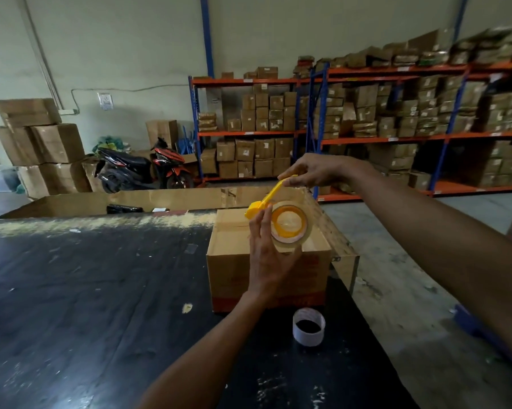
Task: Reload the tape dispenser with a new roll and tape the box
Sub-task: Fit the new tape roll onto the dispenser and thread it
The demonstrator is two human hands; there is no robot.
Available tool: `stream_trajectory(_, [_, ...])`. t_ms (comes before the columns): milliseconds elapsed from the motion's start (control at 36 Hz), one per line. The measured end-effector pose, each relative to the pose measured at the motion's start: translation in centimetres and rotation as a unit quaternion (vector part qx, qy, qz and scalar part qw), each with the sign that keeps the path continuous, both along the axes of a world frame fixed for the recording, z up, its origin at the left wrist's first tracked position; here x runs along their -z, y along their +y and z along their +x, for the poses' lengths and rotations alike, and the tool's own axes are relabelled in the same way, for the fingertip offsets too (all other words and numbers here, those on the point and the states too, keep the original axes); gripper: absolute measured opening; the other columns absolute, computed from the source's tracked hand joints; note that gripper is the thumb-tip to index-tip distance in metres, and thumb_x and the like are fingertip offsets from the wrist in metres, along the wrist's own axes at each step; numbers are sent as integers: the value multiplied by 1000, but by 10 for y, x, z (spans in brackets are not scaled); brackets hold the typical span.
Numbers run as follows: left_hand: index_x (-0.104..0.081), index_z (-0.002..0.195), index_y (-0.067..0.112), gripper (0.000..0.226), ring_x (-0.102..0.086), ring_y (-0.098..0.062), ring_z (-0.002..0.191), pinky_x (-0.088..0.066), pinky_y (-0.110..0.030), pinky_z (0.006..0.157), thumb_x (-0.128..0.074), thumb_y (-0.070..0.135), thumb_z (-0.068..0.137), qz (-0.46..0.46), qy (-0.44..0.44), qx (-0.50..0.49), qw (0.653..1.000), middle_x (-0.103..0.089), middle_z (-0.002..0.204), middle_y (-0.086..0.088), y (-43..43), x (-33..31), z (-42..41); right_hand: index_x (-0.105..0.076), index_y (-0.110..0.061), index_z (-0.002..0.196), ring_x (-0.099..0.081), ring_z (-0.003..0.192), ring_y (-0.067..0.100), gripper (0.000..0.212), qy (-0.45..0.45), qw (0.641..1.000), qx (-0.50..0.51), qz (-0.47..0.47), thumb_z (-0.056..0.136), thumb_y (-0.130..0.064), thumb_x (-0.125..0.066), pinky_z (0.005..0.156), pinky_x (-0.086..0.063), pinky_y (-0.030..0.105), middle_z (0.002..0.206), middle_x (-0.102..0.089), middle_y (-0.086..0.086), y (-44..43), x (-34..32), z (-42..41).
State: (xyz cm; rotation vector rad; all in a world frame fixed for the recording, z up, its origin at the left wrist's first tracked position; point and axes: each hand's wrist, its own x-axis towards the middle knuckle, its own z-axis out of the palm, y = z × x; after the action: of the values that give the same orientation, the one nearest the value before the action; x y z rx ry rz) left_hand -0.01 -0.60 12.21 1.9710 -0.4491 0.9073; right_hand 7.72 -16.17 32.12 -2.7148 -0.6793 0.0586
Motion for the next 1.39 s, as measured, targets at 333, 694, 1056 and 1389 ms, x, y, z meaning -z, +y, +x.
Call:
stream_trajectory(333, [-34,157,20,97,-42,-17,139,-29,-33,113,-79,53,78,0,12,-96,995,-47,154,0,-20,3,10,-65,-24,135,-61,110,12,38,38,998,-9,57,99,-36,-60,88,-55,34,129,-63,-1,-26,-12,9])
stream_trajectory(694, [-25,159,20,101,-29,-14,151,-44,-44,116,-84,19,77,-89,25,-39,995,-31,162,0,-18,-1,17,-63,-25,137,-60,117,11,41,77,991,-52,97,98,-36,-62,92,-55,35,130,-62,-4,-13,-15,7])
stream_trajectory(1056, [-33,154,15,101,-42,-20,143,-49,-40,109,-90,27,72,-72,-16,-59,996,-43,153,-6,-7,-24,17,-42,-30,150,-54,124,22,65,161,987,2,11,93,-31,-71,110,-38,56,129,-63,0,-8,-6,1])
stream_trajectory(1389, [-27,157,17,103,-43,-18,144,-50,-45,108,-85,40,75,-79,-28,-58,995,-40,158,-5,-23,-31,7,-55,-15,119,-68,94,23,34,-3,998,9,-65,92,-26,-71,85,-59,42,111,-65,9,17,6,-10])
